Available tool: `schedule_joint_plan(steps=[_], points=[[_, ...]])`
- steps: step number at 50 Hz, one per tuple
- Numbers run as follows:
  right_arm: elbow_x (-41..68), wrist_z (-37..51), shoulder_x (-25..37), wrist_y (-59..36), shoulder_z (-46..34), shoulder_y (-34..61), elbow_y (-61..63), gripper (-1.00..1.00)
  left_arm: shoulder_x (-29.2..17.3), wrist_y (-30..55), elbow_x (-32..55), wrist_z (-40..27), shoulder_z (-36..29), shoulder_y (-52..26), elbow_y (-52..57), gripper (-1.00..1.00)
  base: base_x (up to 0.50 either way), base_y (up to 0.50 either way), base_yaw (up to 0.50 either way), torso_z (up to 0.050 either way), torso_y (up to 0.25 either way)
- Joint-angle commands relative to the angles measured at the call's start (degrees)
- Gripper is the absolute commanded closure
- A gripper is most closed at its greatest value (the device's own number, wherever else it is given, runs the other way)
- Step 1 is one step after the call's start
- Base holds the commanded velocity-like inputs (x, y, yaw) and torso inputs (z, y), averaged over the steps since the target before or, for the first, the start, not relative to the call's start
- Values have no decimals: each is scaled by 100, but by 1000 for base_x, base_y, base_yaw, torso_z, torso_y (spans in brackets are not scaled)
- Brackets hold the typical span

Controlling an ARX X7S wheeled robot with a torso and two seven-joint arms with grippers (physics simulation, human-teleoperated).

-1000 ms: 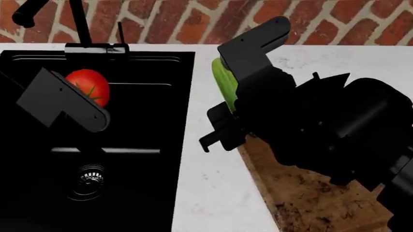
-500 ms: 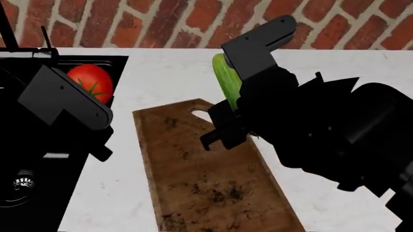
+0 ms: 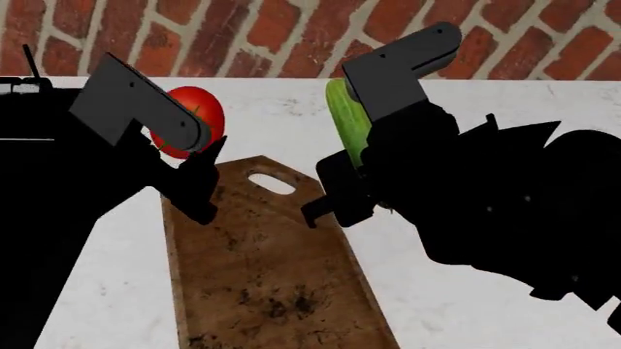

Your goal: Pick the vegetables from the sink and place them on the cutting board.

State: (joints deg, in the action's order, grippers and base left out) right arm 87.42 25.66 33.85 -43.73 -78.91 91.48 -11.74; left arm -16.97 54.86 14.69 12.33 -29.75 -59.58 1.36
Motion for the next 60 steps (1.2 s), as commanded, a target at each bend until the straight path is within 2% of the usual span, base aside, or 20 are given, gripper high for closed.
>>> schedule_joint_plan(steps=[1,16,60], points=[[-119,-37,-68,-99,281,127,234,100,552,460,231,156,168,-333,-421,100,0,0,0,0,0],[-58,198,81,-73,380,145,275,100,853,100,125,229,-28,-578,-1747,100,0,0,0,0,1],[70,304,155,-42,500,84,401,100,625,-12,45,152,-532,40,-1750,100,0,0,0,0,0]])
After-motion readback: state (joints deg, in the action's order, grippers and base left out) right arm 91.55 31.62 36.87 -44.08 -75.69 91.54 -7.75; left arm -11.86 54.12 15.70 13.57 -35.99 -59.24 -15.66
